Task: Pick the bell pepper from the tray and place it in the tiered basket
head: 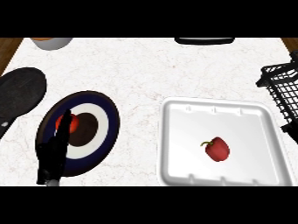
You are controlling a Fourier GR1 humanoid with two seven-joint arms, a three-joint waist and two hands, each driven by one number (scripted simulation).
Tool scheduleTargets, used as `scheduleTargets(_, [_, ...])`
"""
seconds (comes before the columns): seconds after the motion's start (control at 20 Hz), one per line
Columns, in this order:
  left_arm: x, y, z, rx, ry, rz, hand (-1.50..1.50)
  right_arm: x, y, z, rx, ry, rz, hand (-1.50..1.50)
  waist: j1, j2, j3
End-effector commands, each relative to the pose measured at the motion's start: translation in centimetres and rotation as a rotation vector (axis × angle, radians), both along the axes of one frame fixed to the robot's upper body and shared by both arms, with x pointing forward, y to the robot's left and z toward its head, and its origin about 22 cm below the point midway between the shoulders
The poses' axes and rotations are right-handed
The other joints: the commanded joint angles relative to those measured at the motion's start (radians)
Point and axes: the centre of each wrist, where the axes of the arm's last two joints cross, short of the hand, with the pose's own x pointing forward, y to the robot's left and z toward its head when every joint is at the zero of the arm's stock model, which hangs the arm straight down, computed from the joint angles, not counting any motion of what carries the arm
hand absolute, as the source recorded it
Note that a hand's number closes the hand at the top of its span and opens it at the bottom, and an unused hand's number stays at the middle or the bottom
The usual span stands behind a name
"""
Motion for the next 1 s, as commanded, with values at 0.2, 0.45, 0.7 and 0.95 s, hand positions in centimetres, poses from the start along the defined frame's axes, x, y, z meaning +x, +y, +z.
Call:
scheduleTargets(0.2, [-0.5,0.5,-1.8,-0.014,0.074,0.009,0.00,-0.2,5.5,-4.4,-0.133,0.013,-0.072,-1.50,0.014,0.008,-0.004])
scheduleTargets(0.45, [-0.9,-0.8,-1.9,0.000,0.073,-0.020,0.00,2.3,6.7,-3.7,-0.289,0.068,-0.173,-1.50,0.023,0.010,-0.005])
scheduleTargets(0.7, [-1.4,-0.5,-1.4,-0.029,0.087,-0.003,0.00,1.1,9.5,-5.1,-0.344,0.148,-0.186,-1.50,0.017,0.007,-0.004])
scheduleTargets(0.95, [-1.5,0.8,-1.2,-0.016,0.071,-0.005,0.00,1.2,11.1,-6.7,-0.311,0.184,-0.156,-1.50,0.014,0.007,-0.004])
